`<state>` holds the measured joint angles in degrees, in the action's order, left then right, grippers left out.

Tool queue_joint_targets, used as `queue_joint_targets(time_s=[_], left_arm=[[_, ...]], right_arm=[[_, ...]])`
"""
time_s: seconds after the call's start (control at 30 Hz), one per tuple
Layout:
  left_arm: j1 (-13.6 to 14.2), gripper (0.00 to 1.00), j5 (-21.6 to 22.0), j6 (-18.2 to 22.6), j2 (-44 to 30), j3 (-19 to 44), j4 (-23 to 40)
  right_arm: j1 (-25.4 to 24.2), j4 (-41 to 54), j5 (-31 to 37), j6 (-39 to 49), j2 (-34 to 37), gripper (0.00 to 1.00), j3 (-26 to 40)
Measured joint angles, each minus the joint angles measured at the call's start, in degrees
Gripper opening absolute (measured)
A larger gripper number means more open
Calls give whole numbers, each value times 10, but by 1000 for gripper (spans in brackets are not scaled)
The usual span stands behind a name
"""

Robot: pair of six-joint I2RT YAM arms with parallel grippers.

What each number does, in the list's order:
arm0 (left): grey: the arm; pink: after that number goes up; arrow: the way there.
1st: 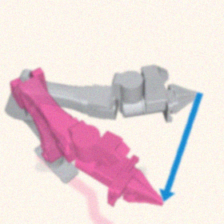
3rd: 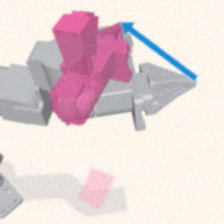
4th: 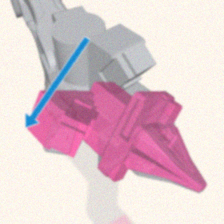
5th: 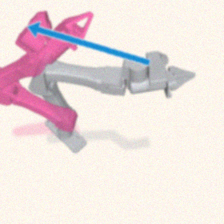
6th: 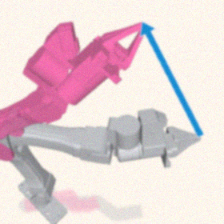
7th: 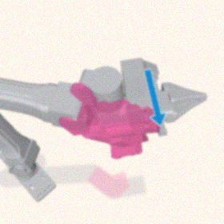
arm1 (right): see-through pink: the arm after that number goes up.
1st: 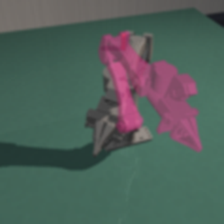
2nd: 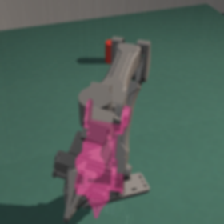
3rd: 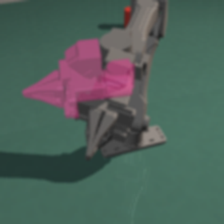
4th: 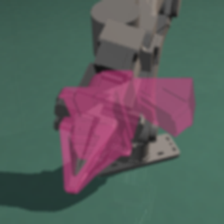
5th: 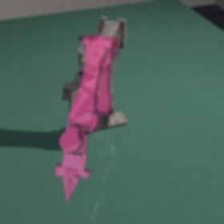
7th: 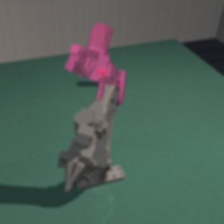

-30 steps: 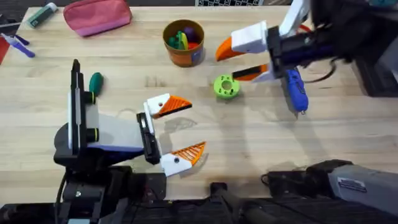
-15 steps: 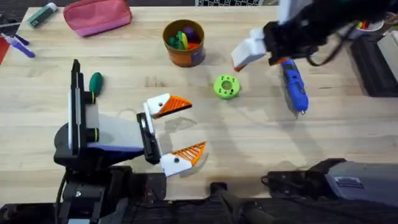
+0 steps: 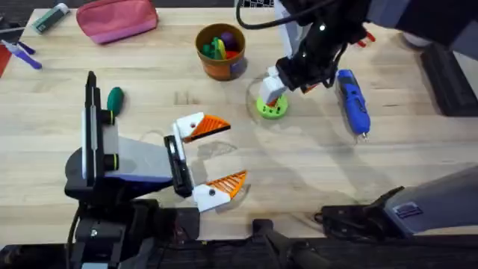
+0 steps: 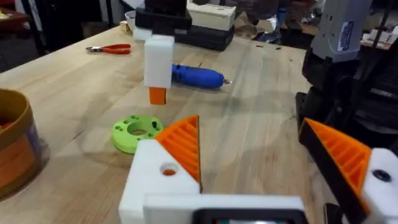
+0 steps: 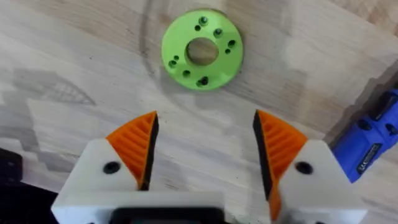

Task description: Pick up the gripper from the table and insert it into the empty holder that is missing its gripper. Then pick up a screw, insert it into the mounting hole, and use the screwdriver to tighten it. Finally, clean up the table by picking up the vegetable and placing it into the bucket.

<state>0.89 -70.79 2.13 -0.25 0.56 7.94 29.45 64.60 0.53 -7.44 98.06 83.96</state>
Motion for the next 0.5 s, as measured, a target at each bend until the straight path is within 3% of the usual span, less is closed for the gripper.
queue_joint_targets(time_s=[0.23,0.5], left_arm=[[0,987,0,0,0,0,0],[0,986,0,0,0,0,0]], right_arm=[[0,-32,1,-10,8,789,-6],[0,-70,2,-20,8,727,-64]])
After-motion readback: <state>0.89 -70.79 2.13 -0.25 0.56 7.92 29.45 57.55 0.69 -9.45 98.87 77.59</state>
